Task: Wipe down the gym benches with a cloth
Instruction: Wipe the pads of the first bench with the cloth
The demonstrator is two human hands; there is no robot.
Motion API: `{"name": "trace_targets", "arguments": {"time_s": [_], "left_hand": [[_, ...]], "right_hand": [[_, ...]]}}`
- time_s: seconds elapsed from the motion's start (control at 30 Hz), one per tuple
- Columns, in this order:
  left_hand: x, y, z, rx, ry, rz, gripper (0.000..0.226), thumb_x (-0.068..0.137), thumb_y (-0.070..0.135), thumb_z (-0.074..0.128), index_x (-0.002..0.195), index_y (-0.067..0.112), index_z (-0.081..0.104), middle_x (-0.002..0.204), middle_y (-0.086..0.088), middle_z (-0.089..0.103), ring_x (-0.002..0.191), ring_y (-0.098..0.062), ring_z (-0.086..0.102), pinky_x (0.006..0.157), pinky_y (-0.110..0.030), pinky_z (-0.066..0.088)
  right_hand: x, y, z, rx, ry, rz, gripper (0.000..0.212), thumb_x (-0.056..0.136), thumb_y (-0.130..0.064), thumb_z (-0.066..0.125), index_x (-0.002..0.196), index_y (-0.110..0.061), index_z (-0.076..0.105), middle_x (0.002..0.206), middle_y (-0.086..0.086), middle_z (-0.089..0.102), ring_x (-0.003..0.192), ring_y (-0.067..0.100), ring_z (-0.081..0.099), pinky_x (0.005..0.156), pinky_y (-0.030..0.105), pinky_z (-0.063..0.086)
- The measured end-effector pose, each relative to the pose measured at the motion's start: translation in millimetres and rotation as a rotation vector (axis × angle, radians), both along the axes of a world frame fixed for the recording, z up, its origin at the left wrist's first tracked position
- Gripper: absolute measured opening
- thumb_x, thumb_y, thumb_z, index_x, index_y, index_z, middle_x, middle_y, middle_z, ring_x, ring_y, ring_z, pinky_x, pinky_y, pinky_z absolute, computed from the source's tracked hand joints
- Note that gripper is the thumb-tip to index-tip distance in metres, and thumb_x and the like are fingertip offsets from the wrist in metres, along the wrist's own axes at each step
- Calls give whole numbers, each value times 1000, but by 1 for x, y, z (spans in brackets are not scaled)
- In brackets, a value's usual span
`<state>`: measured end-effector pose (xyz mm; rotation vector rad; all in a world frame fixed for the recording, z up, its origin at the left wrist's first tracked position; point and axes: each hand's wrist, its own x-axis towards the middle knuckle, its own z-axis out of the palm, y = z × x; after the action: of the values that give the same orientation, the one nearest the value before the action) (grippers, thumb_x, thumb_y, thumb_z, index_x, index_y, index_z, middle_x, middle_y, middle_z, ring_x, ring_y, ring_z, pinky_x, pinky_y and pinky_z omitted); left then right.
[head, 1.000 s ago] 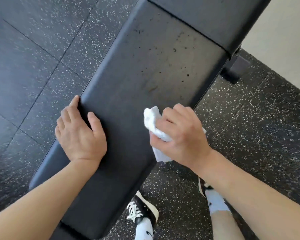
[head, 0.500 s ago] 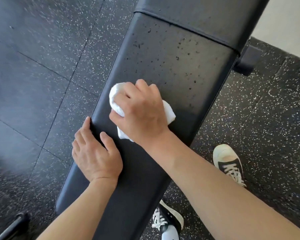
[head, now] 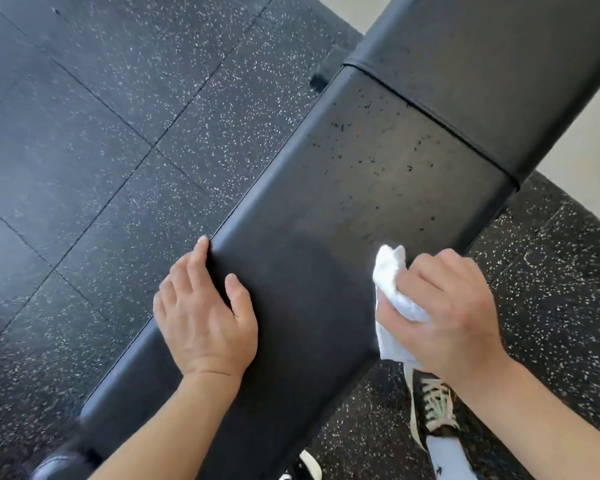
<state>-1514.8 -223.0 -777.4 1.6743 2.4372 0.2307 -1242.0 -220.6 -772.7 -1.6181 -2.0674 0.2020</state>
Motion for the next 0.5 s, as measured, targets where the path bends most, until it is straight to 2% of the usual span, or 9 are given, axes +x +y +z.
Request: {"name": "trace_targets", "arguments": {"time_s": [0.07, 0.17, 0.33, 0.5], "left_hand": [[-1, -1, 0, 6, -3, -2, 61, 96, 41, 38, 153, 20, 41, 139, -11, 55, 122, -37, 51, 111, -56, 36], [-2, -1, 0, 24, -10, -12, 61, 96, 40, 40, 153, 19, 42, 140, -8, 54, 123, -35, 51, 112, -54, 36], [-3, -1, 0, 21, -6, -15, 61, 97, 40, 40, 153, 19, 42, 141, -7, 54, 123, -34, 51, 112, -53, 36], [-3, -1, 0, 16, -2, -16, 61, 96, 39, 40, 153, 19, 42, 140, -8, 55, 123, -36, 51, 112, -53, 35]], "right_hand": [[-18, 19, 0, 39, 10, -24, 19, 88, -19, 65, 73, -8, 63, 68, 0, 36, 65, 24, 32, 55, 44, 32], [-60, 68, 0, 79, 15, -100, 15, 82, -22, 67, 75, -9, 66, 68, 2, 44, 67, 23, 34, 57, 38, 29], [-132, 142, 4, 43, 33, -123, 20, 79, -31, 74, 76, -11, 69, 71, 4, 58, 70, 31, 53, 62, 38, 30], [-124, 129, 6, 55, 61, -61, 22, 79, -28, 76, 72, -11, 64, 72, 5, 55, 69, 30, 50, 60, 41, 34]]}}
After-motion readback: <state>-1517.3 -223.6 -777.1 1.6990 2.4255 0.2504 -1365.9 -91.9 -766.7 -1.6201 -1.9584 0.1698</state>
